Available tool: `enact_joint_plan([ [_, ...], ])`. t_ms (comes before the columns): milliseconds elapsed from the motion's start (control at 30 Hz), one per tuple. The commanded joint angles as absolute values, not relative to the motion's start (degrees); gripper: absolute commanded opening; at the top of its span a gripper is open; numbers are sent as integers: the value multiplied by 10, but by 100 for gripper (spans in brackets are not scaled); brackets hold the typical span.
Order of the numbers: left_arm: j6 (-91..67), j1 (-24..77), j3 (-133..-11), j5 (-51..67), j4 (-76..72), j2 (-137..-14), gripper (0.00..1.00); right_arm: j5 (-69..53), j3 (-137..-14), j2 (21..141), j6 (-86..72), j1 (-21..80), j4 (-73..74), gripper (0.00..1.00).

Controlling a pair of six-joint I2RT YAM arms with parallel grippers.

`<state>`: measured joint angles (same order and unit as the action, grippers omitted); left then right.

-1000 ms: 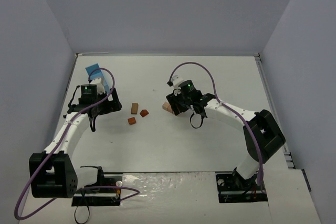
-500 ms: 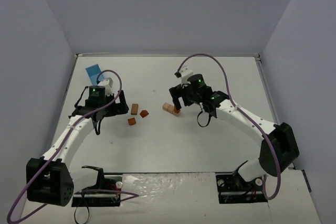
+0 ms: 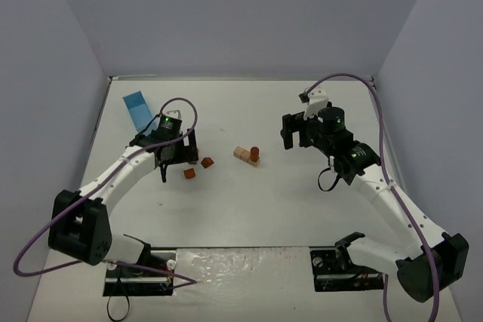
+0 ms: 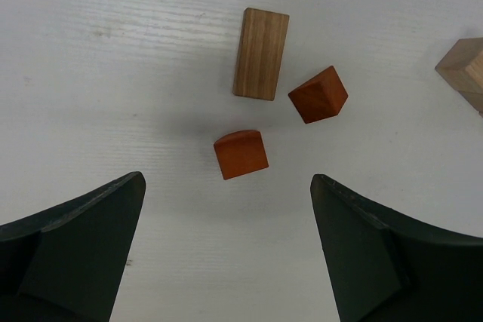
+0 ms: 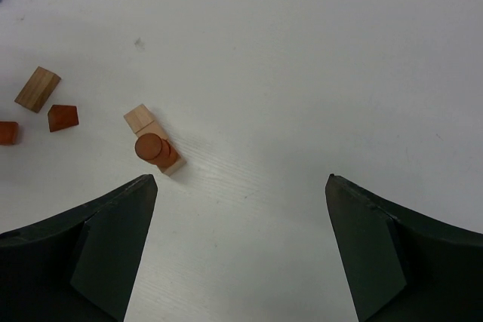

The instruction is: Build the wood block tower

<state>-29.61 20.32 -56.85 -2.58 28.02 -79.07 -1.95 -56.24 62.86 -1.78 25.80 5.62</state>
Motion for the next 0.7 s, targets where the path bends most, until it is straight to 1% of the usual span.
enact_joint_plan([
  [0, -315, 215, -650, -82, 313, -835, 88, -5, -542, 594, -30, 256, 58, 92],
  [100, -302, 214, -690, -93, 334, -891, 84, -2, -530, 570, -29, 255, 62, 92],
  [167, -292, 214, -716, -90, 336, -924, 77, -2, -525, 558, -27, 253, 65, 93],
  [300, -277, 213, -763, -85, 350, -977, 69, 18, -523, 546, -26, 253, 73, 93],
  [433, -271, 210, -805, -72, 367, -1034, 66, 25, -520, 537, -25, 251, 83, 93],
  [467, -271, 209, -806, -67, 368, -1041, 66, 25, -520, 536, -25, 252, 84, 93],
  [567, -273, 207, -812, -50, 367, -1063, 60, 33, -518, 534, -23, 251, 90, 94],
  [667, -272, 207, -820, -43, 367, -1078, 59, 34, -517, 539, -21, 251, 92, 94],
])
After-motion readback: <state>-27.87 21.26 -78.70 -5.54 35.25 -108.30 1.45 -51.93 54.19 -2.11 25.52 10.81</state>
